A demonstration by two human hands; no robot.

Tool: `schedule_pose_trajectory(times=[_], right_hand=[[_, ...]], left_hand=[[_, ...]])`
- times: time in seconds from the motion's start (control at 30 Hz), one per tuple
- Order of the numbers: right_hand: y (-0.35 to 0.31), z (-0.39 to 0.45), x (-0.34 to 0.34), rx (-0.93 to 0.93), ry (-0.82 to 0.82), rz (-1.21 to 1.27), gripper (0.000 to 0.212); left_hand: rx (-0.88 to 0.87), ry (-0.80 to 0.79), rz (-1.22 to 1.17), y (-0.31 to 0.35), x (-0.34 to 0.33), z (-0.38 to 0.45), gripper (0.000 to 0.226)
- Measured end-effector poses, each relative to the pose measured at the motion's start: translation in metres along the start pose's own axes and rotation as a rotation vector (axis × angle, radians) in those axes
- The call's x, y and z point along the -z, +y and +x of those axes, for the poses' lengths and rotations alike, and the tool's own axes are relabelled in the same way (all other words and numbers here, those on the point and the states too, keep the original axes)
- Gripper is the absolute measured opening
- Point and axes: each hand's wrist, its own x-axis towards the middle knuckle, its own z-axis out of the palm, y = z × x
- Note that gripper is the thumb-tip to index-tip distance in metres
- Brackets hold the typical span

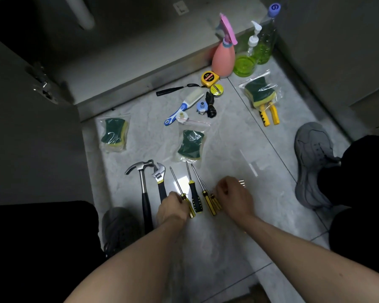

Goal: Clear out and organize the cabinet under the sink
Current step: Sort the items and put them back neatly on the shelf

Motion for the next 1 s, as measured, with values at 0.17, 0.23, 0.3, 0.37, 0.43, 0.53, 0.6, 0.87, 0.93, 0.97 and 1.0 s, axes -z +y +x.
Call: schedule_pose_trajectory(times=[0.17,0.23,0.3,0.37,0.43,0.53,0.6,0.87,0.93,0.97,1.0], right_hand=[[0.028,-0.008,0.033,-0.045,0.005,-0.124,0.020],[0.041,-0.017,0.043,-0.079,-0.042,-0.157,0.022],[0.050,-0.030,0.046,-0.123,-0.156,-0.195,0.027],[0.054,-0.042,0.042,-0.129,-0.286,-0.243,0.029],[0.055,-0.049,0.037,-0.153,-0.316,-0.235,0.024],[0.060,-0.052,0.040,-0.191,-0.256,-0.115,0.017],[0.069,-0.053,0.046,-0.222,-0.192,-0.034,0.019],[0.084,-0.053,0.056,-0.367,0.044,0.099,0.014],[0.083,-0.048,0.056,-0.470,0.130,0.143,0.013],[0.083,-0.046,0.057,-0.517,0.165,0.161,0.013],[0.084,-0.043,0.057,-0.556,0.187,0.175,0.013]], left_hand=[[-0.083,0.152,-0.050,0.012,0.003,0.001,0.010],[-0.140,0.204,-0.084,0.025,0.004,0.004,0.007],[-0.213,0.197,-0.096,0.038,0.003,0.007,0.009],[-0.287,0.166,-0.100,0.050,0.001,0.010,0.009],[-0.373,0.133,-0.084,0.060,-0.002,0.013,0.008],[-0.511,0.106,-0.023,0.075,-0.004,0.016,0.010],[-0.562,0.079,-0.003,0.086,-0.007,0.018,0.012],[-0.646,-0.128,0.149,0.120,-0.048,0.022,0.029],[-0.544,-0.108,0.107,0.130,-0.056,0.022,0.034],[-0.503,-0.090,0.084,0.135,-0.058,0.022,0.035],[-0.488,-0.074,0.070,0.139,-0.061,0.022,0.035]])
